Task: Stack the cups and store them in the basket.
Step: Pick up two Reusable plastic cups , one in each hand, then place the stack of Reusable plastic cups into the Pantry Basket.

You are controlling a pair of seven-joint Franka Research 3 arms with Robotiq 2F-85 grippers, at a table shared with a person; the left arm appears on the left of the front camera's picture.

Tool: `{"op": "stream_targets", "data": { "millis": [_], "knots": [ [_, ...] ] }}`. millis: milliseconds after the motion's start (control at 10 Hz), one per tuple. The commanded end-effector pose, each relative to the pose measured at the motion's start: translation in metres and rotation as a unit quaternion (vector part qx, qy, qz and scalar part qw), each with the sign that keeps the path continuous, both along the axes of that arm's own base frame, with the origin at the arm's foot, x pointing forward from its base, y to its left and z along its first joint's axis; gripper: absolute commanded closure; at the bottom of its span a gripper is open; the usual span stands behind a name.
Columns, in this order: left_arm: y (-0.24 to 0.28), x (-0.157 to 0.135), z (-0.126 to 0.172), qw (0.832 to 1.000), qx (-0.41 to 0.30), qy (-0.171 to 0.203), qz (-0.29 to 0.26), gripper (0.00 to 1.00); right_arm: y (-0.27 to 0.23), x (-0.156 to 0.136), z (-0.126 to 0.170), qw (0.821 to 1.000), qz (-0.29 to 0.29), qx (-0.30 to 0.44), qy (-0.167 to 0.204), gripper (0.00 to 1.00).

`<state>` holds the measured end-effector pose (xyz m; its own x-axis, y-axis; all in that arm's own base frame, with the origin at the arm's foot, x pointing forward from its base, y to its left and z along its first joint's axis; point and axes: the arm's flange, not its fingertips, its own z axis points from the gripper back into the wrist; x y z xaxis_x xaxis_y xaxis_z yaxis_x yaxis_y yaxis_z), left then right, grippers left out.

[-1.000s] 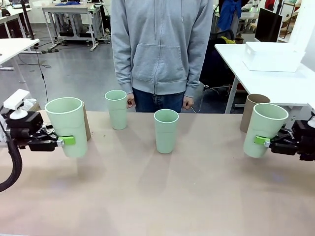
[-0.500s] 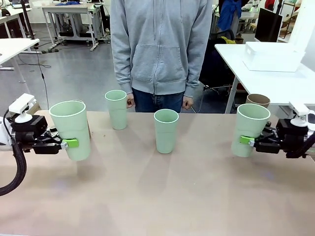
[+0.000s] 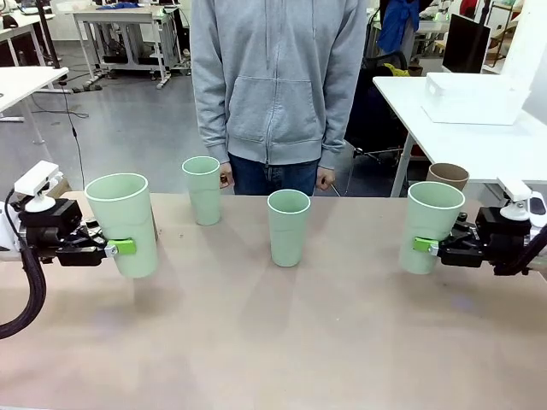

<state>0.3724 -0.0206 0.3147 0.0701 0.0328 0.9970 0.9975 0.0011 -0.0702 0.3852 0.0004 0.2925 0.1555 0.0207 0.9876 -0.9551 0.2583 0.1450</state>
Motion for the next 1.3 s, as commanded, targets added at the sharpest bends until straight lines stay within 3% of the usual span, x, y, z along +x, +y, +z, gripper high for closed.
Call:
{"op": "stream_targets", "data": {
  "millis": [0, 1200],
  "knots": [
    [-0.0005, -0.0011, -0.0004, 1.000, 0.000, 0.000, -0.001, 0.15, 0.0002, 0.0003, 0.0007, 1.000, -0.001, 0.000, -0.004, 0.14],
    [-0.0005, -0.0011, -0.0004, 1.000, 0.000, 0.000, -0.001, 0.15, 0.0002, 0.0003, 0.0007, 1.000, -0.001, 0.000, -0.004, 0.14]
  ]
}}
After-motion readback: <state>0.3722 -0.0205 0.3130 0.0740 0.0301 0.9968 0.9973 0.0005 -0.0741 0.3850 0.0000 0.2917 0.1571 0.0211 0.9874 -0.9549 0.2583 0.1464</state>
